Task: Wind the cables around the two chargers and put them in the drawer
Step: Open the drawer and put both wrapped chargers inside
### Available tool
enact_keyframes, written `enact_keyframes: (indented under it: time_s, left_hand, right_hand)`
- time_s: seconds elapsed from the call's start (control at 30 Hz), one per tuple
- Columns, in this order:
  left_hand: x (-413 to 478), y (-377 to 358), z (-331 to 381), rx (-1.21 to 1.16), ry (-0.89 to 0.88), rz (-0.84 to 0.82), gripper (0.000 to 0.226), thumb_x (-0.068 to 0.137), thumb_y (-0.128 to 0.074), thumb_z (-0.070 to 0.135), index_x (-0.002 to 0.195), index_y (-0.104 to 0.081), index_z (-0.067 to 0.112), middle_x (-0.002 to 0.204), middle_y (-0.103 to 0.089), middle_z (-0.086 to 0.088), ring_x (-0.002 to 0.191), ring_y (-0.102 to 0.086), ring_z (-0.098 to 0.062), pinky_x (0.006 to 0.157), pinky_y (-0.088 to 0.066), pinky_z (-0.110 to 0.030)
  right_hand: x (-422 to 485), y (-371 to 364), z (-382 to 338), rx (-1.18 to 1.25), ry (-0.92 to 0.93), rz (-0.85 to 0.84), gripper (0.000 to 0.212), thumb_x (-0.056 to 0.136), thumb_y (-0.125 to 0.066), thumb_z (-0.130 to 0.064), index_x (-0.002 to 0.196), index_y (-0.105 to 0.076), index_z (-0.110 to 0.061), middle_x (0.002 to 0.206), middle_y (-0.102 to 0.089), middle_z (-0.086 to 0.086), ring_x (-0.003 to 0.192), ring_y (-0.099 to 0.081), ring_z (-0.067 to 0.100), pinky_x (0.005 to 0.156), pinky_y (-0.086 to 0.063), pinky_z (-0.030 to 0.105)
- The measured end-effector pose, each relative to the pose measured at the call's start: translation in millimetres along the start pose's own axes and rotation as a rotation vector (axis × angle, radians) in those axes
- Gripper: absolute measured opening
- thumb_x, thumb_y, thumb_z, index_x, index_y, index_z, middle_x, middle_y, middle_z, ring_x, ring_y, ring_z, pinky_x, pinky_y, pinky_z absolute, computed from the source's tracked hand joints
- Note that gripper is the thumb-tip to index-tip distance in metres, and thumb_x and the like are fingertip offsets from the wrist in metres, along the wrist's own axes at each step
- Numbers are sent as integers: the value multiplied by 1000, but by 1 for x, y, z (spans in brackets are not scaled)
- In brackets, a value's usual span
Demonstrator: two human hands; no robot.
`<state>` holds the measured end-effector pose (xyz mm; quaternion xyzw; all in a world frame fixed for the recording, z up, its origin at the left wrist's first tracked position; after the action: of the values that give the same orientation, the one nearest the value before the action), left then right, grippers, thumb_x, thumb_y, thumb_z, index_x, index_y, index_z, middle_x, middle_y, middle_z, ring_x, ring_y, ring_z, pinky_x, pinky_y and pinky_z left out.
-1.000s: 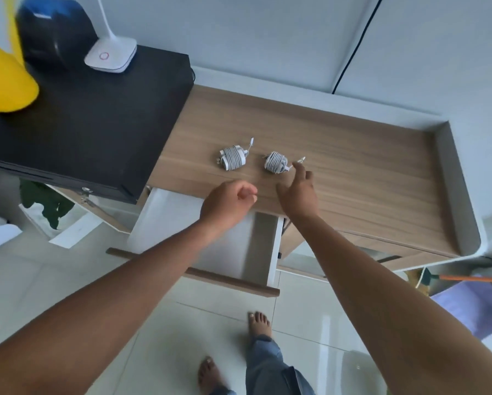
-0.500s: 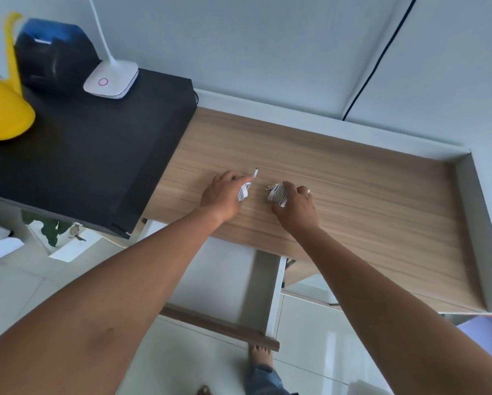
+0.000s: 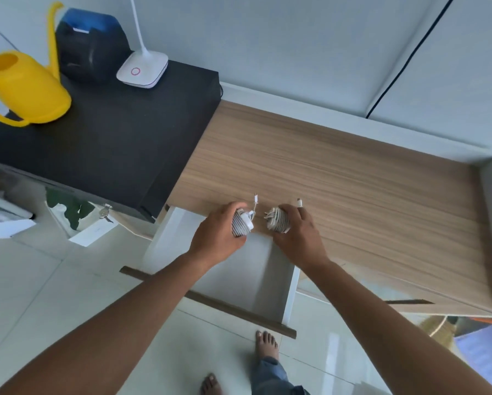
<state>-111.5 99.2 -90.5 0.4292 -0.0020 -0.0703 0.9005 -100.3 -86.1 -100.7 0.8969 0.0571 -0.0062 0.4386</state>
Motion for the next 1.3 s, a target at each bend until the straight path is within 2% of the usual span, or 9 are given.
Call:
enact_keyframes:
  time_s: [0.13,0.23,0.43,0.57,0.77,0.87,1.1,1.23,1.3]
  left_hand:
    - [-44,-14,-19,34,-7,-70,66,76,-77,32,132,-44,34,128,-57,10,112,-56,-11,86,-51,-27]
    - [-61,-28,-40,72,28,-146,67,75,-79,35,132,-43,34,128,-58,12,110,-58,-10,85,-51,-21]
    - [-60,-51,-75,153,142,-231,63,74,-78,32,128,-47,29,121,-55,2,102,-59,-20,77,-50,-30]
    - [-46,-67,-93,163,237,-272,62,73,-77,31,129,-48,28,120,-52,-4,103,-59,-26,81,-50,-33]
    - [-34,-92,-105,202,291,-303,63,74,-75,27,132,-48,25,125,-51,-6,110,-57,-29,82,-48,-34]
    - [-32,-99,-108,229,276,-305,62,74,-76,25,130,-49,24,125,-52,-6,111,-55,-29,80,-47,-34]
    - [-31,-104,-102,276,236,-315,70,71,-81,27,132,-47,22,126,-49,-6,115,-51,-28,81,-47,-36]
    - [-34,-102,-102,274,241,-342,81,72,-82,31,141,-38,24,132,-45,-8,119,-50,-29,86,-49,-39]
    - [-35,-92,-100,274,234,-321,79,76,-78,33,142,-36,27,137,-43,-7,121,-49,-28,86,-49,-39]
  right_hand:
    - [-47,-30,-25,-83,187,-21,55,76,-74,-24,127,-55,-14,117,-58,10,104,-56,32,80,-53,41]
    - [-64,-56,-28,-122,221,-86,54,76,-73,-25,126,-54,-16,114,-59,8,104,-56,30,82,-55,41]
    - [-73,-96,-2,-237,109,-286,50,87,-62,-30,133,-44,-23,126,-49,2,116,-45,24,91,-49,38]
    - [-74,-117,15,-289,57,-378,50,88,-61,-27,134,-42,-23,132,-46,3,124,-41,27,94,-47,41]
    - [-71,-137,24,-350,48,-428,50,89,-61,-26,135,-41,-21,134,-47,5,126,-41,29,94,-48,44]
    - [-68,-142,28,-377,35,-419,47,90,-59,-25,133,-41,-21,132,-48,5,125,-43,29,91,-48,44]
    - [-68,-151,27,-436,66,-430,42,92,-52,-14,132,-40,-19,130,-49,8,121,-46,31,96,-45,43]
    - [-71,-151,26,-458,46,-443,54,91,-56,-13,139,-34,-22,136,-46,7,120,-50,31,98,-45,44]
    - [-74,-146,24,-455,33,-444,66,89,-60,-11,145,-28,-25,142,-42,5,122,-50,31,100,-45,44]
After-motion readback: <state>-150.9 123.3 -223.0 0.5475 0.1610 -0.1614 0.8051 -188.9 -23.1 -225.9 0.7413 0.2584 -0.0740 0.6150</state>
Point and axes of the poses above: each hand's wrist, its own x-axis towards the middle knuckle, its own y-axis out of the back of the hand, z = x × y, the point moved 9 cm from there along x, towards the middle knuckle
